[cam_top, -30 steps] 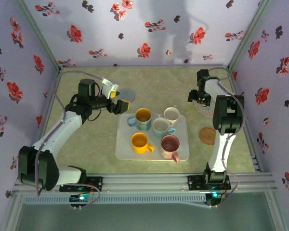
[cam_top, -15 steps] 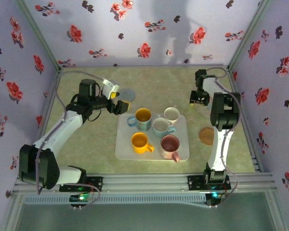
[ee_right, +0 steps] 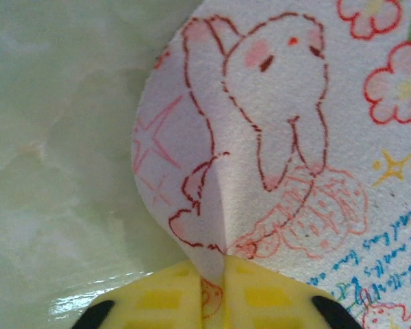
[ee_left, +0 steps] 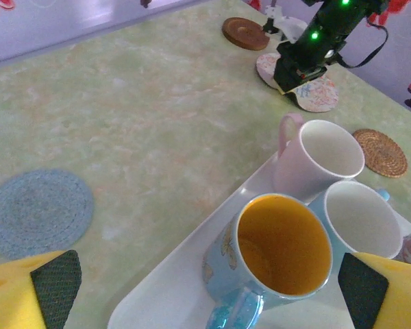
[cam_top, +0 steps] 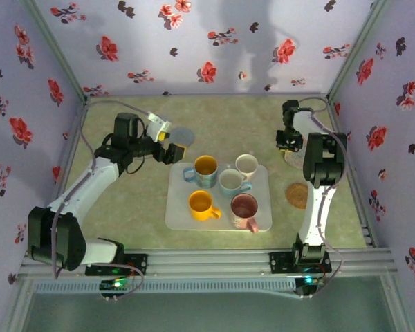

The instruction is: Place the cup by the coaster

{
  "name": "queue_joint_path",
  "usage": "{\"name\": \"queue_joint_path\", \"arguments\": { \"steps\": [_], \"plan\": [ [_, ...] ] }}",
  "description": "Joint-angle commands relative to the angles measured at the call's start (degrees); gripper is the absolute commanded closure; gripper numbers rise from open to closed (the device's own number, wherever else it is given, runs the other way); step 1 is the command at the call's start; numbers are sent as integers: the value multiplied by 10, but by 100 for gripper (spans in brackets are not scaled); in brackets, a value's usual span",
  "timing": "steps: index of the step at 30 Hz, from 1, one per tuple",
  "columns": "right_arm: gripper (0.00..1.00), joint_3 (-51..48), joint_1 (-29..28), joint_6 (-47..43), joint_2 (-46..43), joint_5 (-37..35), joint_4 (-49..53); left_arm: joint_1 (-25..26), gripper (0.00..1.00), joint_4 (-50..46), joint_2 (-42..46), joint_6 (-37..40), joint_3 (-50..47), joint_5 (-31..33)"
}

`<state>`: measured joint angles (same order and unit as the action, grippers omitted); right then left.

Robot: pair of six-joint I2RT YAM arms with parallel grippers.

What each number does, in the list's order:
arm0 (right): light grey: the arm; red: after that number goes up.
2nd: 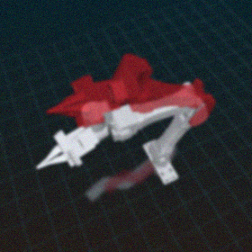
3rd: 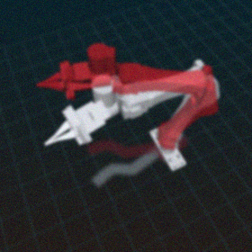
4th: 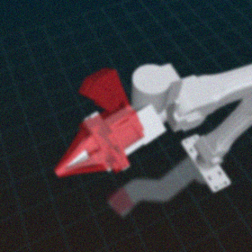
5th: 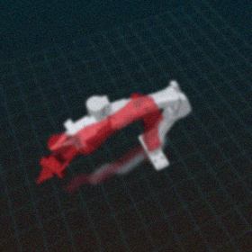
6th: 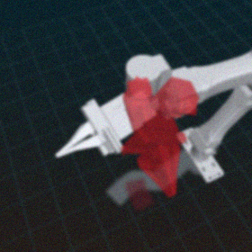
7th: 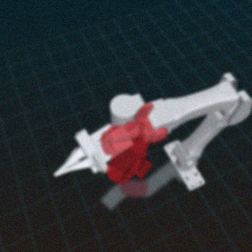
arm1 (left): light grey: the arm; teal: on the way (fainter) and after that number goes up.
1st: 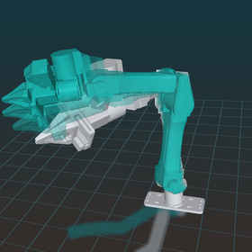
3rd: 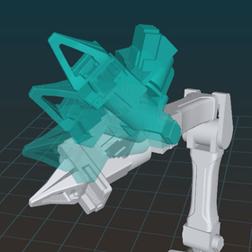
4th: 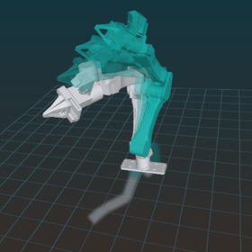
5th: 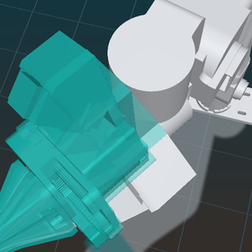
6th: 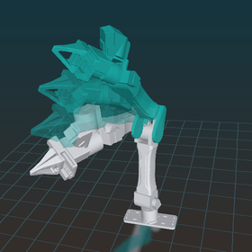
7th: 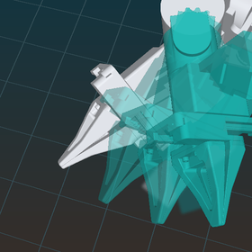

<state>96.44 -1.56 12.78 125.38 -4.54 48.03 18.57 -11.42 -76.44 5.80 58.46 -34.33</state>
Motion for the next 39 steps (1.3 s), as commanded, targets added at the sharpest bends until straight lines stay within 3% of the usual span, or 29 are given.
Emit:
{"name": "queue_joint_path", "arguments": {
  "steps": [1, 4, 18, 28, 39],
  "plan": [
    [93, 12, 2, 14, -5, 15, 37, 3, 1, -19, 15, 17, 23, 21],
    [100, 11, 2, 17, -18, 31, 41, 4, 1, -39, 8, 17, 34, 30],
    [100, 36, -10, 37, -42, 103, 48, -6, 1, -71, -8, 18, 61, 45],
    [100, 123, -55, 13, -6, 114, 83, -20, 1, -43, -25, 7, 48, 62],
    [100, 214, -93, 39, 48, 179, 93, -31, 0, -14, -50, 11, 49, 58]
  ]
}}
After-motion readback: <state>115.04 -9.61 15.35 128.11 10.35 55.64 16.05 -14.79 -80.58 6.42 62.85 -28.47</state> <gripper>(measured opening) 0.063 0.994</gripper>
